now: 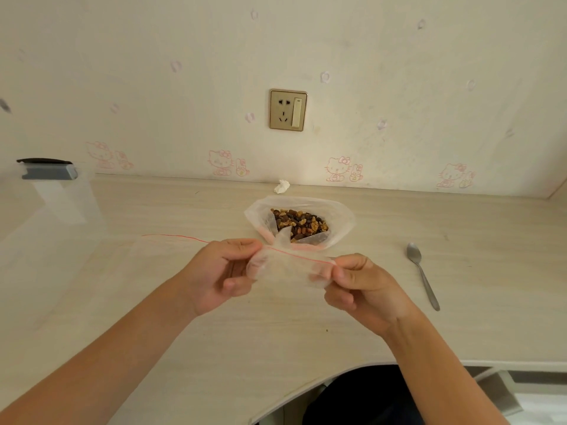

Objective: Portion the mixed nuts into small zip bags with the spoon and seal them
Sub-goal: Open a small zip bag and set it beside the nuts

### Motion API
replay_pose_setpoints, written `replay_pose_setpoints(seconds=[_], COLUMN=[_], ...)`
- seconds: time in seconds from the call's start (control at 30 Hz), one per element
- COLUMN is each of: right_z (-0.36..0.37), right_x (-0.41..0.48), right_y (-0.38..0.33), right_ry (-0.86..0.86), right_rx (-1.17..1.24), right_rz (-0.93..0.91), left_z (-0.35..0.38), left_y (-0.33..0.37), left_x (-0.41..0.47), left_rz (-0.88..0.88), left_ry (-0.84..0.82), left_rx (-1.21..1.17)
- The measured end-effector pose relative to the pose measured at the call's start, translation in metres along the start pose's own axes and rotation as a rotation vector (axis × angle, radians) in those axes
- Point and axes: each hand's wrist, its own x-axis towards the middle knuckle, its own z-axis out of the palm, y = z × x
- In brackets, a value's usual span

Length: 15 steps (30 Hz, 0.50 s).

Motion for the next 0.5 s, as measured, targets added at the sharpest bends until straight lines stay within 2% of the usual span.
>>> replay_pose_setpoints(seconds=[0.07,0.13,0.2,0.33,0.4,0.5], right_z=[0.004,0.007,0.006,0.005,0.007,0.010], right_x=[0.003,0.005,0.004,0.000,0.001,-0.003], right_y=[0.005,0.005,0.004,0.004,0.005,0.006], right_ry=[-0.192,-0.261,-0.212,-0.017,-0.001,0.034], right_rx=[0.142,0.229,0.196,-0.219,-0.349,-0.330], right_rz=[-0.027,0.020,0.073,0.131,0.119,0.070], left_z=[0.003,0.004,-0.001,-0.004,0.000,0.003], left_y=[-0.007,-0.009,-0.006,0.000,0.000,0.003], left_x=[0.001,0.001,0.000,-0.005,-0.004,-0.002], left_rz=[-0.038,-0.027,0.021,0.055,0.032,0.098], left_ry=[-0.001,-0.029,-0.087,-0.345,-0.280,-0.089], left_rx=[0.003,0.008,-0.063,-0.169,-0.120,0.084])
